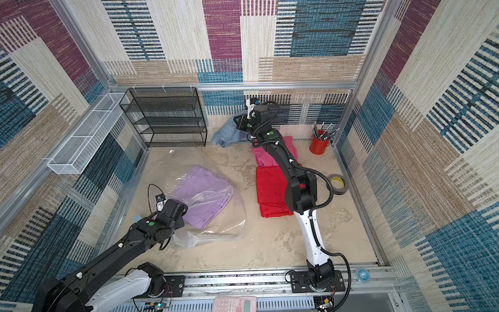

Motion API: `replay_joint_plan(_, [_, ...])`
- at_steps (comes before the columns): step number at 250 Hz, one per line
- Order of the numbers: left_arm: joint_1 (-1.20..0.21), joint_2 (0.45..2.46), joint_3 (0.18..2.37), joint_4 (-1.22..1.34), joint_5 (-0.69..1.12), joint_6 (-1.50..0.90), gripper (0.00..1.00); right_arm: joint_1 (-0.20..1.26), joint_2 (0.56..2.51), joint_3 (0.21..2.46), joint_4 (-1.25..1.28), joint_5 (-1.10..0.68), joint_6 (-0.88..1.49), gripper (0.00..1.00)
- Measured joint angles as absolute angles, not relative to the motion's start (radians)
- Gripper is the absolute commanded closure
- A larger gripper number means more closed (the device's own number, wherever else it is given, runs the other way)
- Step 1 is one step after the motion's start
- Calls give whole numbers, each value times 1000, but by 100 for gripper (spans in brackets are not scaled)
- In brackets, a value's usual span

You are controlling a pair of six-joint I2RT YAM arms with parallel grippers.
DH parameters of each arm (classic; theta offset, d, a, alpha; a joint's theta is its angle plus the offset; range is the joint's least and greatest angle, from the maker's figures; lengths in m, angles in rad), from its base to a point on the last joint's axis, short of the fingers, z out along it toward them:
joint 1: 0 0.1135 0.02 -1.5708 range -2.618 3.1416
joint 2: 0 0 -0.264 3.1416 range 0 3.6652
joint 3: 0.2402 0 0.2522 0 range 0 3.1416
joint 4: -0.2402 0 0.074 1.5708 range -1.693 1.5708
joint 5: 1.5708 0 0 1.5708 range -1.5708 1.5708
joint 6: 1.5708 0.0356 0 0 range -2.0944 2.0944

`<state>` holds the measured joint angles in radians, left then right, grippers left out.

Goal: Take the trousers out of the vacuum bag
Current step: Place the trousers at the center of the board.

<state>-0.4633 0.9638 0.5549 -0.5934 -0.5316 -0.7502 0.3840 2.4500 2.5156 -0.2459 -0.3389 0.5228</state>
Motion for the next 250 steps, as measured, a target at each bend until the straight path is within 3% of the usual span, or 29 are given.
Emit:
replay_joint_plan(46, [-465, 927, 552, -610, -529, -730, 100, 413, 2577, 2586, -252, -300, 527, 100])
replay_joint_plan(167, [-464, 922, 574, -620, -519, -691, 100, 506, 2397, 1909, 101, -185, 559, 100])
replay_joint_plan(231, [-464, 912, 578, -624, -514, -680, 100, 507, 2368, 1729, 245, -175, 622, 100])
replay_joint_plan(250, [-464, 911, 578, -624, -513, -677, 100, 507, 2368, 1708, 258, -175, 632, 81])
